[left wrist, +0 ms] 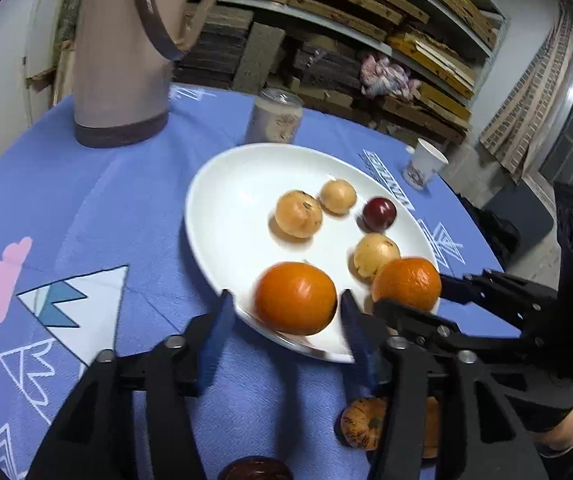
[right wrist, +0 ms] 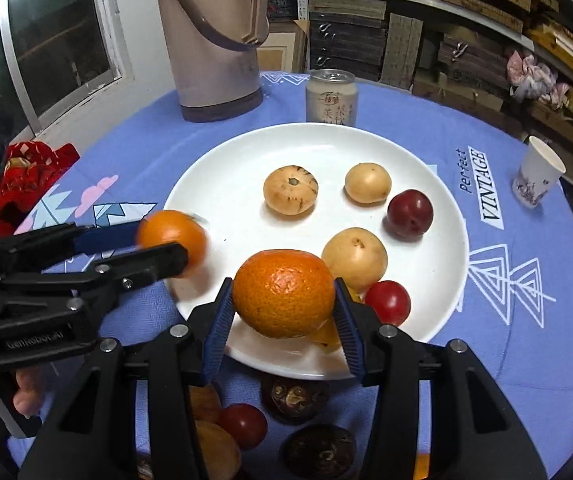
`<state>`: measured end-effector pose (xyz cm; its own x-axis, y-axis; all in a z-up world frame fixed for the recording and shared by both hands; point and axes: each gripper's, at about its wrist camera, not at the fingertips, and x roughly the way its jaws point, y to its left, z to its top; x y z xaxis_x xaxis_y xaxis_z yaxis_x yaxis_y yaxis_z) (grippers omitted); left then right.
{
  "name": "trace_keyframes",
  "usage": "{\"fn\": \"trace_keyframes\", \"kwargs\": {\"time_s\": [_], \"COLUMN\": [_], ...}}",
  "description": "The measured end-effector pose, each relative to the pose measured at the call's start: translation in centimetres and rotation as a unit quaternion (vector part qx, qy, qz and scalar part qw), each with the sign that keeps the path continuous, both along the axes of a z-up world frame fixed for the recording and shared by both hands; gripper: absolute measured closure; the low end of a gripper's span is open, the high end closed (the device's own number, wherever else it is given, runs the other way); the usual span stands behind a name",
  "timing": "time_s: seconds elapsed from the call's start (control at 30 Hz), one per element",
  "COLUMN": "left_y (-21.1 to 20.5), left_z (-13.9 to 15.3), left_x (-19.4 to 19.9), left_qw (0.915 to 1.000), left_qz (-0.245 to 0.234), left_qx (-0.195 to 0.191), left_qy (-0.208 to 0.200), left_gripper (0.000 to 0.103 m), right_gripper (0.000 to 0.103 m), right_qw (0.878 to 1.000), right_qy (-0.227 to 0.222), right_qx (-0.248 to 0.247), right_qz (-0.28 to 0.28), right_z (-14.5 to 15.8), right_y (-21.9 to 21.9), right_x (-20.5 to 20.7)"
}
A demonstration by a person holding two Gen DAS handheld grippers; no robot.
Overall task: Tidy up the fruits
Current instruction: 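Carry both oranges over the white plate and open both tools to release them, then withdraw both open tools from the plate toward the remaining fruits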
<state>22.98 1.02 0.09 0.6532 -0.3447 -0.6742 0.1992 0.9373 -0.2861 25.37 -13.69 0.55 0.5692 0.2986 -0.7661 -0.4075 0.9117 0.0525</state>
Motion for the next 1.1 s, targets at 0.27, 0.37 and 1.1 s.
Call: {"fn": "trace_keyframes", "kwargs": {"time_s": [0.27, 0.37, 1.1], "left_y": [0.7, 0.3, -1.5], "left_z": [0.8, 1.1, -0.7], "left_x": [-1.5, -2.0, -3.5], "left_qw": [0.9996, 0.9987, 0.9937], "left_qz": [0.0, -0.012, -0.051], "left_qx": [0.02, 0.042, 0.099], "left_qy": [-0.02, -0.027, 0.01], "left_gripper": [0.034, 0.03, 0.029], "right_gripper": [0.044, 0.043, 0.027], "right_qw": [0.999, 0.999, 1.0], "right_qy": [-0.028, -0.025, -0.011], "right_qx": [0.021, 0.027, -0.022], "right_qz": [0.021, 0.019, -0.019], "right_z": [1.6, 2.0, 1.0], "right_y": [-0.4, -1.1, -5.7], "right_x": [-1.5, -1.9, -5.9]}}
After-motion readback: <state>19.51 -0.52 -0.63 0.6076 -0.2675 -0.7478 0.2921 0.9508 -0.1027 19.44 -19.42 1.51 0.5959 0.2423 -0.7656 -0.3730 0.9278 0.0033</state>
